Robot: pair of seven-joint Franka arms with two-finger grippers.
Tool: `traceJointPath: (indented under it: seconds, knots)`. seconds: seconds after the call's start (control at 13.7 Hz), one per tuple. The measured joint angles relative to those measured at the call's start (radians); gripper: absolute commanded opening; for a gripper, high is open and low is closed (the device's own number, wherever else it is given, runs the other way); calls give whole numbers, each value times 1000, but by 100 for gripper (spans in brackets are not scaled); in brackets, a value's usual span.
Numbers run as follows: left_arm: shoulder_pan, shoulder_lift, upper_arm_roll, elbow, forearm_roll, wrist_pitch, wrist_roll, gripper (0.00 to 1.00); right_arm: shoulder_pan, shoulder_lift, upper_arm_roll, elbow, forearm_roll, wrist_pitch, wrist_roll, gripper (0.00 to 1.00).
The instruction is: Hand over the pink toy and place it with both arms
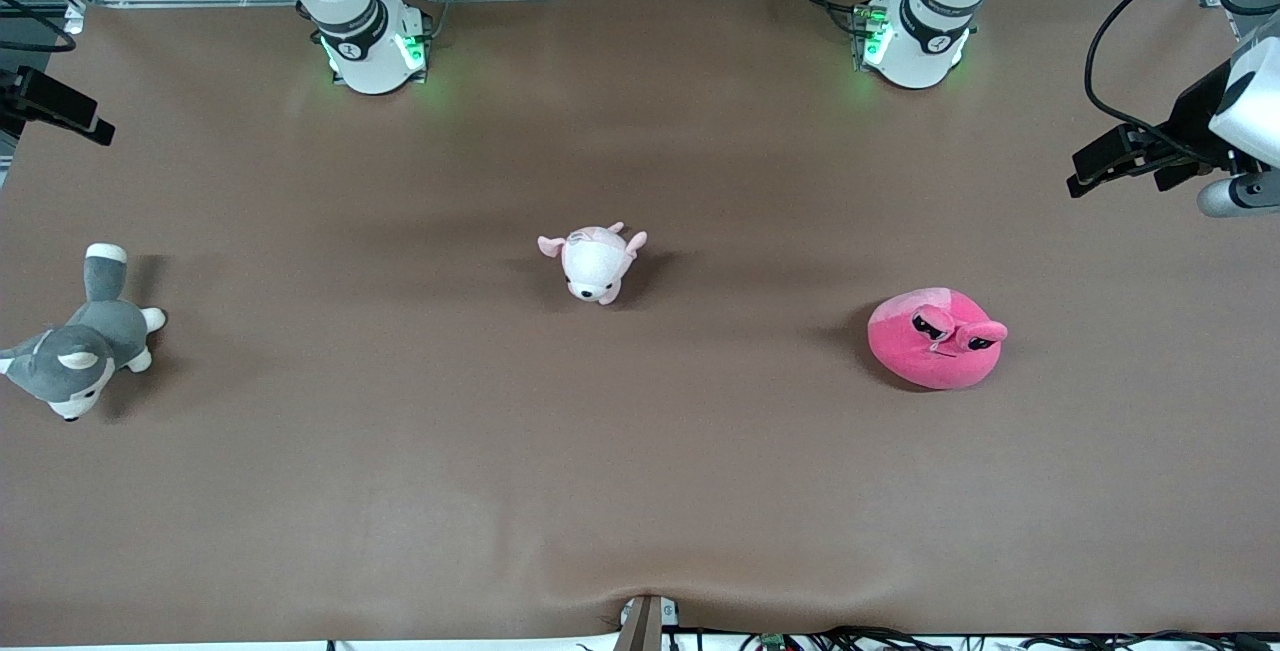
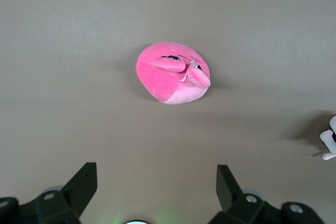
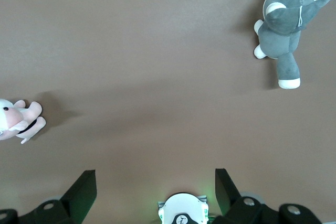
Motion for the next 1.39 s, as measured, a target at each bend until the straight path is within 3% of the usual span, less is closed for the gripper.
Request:
traceJointPath:
  seconds: [0.51,0.95,1.39]
  knots:
    - [-3,0,-6,8,83,-19,-7,100,3,0,4,-11,-2,97,0,100]
    - [4,0,-2,15,81,-22,-7,100,11,0,4,-17,-6,104,1,100]
    - [80,0,0,24,51,-22,-4,100,11,0,3,-20,-8,104,2,100]
